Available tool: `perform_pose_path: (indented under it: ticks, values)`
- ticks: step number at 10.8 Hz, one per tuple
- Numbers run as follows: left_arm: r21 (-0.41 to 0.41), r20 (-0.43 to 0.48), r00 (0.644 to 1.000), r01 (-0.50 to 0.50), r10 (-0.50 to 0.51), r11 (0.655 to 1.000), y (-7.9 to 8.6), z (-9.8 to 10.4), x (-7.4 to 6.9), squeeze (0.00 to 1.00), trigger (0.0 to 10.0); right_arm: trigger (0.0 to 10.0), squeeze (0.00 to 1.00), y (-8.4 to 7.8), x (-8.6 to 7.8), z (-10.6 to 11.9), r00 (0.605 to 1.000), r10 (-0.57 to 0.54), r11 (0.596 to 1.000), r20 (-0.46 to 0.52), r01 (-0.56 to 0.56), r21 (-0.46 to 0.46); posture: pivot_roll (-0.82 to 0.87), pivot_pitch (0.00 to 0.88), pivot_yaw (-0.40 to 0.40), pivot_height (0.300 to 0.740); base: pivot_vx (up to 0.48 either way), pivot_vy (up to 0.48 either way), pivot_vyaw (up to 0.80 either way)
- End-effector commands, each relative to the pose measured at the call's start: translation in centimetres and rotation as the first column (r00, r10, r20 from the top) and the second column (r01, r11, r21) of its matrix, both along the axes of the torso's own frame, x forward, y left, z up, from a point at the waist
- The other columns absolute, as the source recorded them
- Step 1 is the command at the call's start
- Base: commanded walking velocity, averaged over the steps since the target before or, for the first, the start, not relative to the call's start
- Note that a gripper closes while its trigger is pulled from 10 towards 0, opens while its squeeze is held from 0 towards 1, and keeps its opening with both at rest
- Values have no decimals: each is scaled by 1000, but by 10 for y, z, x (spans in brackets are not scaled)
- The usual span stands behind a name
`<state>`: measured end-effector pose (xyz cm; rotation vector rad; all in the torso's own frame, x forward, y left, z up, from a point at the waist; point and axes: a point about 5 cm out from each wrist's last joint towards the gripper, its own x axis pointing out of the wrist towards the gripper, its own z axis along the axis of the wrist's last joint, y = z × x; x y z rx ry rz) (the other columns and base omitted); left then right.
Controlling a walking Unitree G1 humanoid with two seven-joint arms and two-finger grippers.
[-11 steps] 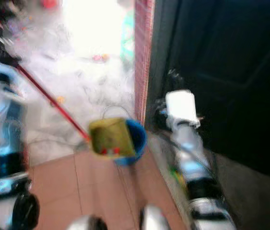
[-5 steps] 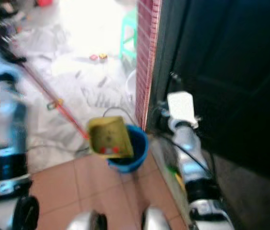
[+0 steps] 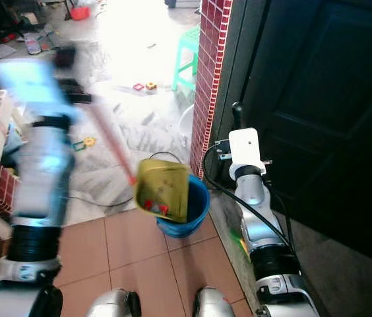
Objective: Sweep floor
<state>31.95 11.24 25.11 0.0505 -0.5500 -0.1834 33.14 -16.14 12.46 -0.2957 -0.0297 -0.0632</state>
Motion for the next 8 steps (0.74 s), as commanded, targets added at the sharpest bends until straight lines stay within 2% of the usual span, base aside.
perform_pose_path:
  ticks: [1, 2, 4, 5, 6, 7, 8]
  values:
    - [90, 100, 988, 107, -116, 990, -17, 16, -11, 0, 10000, 10000, 0, -1, 2, 8, 999, 3, 1000, 35, -3, -17, -73, 104, 8, 740, 0, 0, 0]
    - [210, 116, 955, 244, -272, 947, -39, 16, -21, 0, 10000, 10000, 0, -1, 3, 8, 999, 4, 1000, 36, -3, -16, -69, 103, 8, 740, 0, 0, 0]
    - [369, 127, 892, 364, -434, 855, -64, 12, -39, 0, 10000, 10000, 0, 0, 3, 8, 999, 5, 1000, 39, -4, -14, -66, 102, 9, 740, 0, 0, 0]
    - [453, 137, 850, 402, -508, 796, -74, 11, -48, 0, 10000, 10000, 0, 0, 2, 8, 999, 6, 1000, 42, -5, -15, -68, 102, 9, 740, 0, 0, 0]
    - [540, 152, 824, 393, -546, 744, -80, 10, -54, 0, 10000, 10000, 0, 0, 2, 8, 999, 7, 1000, 44, -6, -16, -67, 103, 8, 740, 0, 0, 0]
    - [589, 155, 795, 403, -587, 701, -87, 11, -60, 0, 10000, 10000, 0, -1, 3, 9, 999, 8, 1000, 45, -7, -21, -68, 103, 1, 740, 0, 0, 0]
    - [585, 146, 785, 422, -602, 693, -90, 11, -62, 0, 10000, 10000, 0, -1, 3, 9, 999, 9, 1000, 46, -8, -29, -68, 100, -1, 740, 0, 0, 0]
